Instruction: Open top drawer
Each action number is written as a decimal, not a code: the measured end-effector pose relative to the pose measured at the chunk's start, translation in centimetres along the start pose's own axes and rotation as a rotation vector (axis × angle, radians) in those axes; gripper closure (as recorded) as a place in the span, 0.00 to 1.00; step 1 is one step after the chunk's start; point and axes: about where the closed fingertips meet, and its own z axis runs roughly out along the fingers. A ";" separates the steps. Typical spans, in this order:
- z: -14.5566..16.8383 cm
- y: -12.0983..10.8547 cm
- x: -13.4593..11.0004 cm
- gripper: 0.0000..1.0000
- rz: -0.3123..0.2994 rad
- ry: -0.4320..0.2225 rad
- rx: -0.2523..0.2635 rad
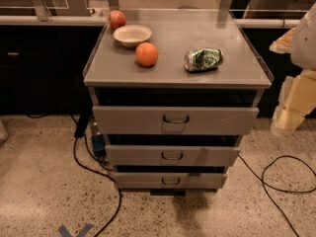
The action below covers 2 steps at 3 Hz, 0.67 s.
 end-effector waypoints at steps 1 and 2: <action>0.2 0.2 -0.1 0.00 -0.007 0.001 -0.001; 2.9 0.5 -0.3 0.00 -0.040 0.009 -0.016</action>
Offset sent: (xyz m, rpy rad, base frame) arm 0.0150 0.0179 -0.0773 -0.0410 0.0536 0.0970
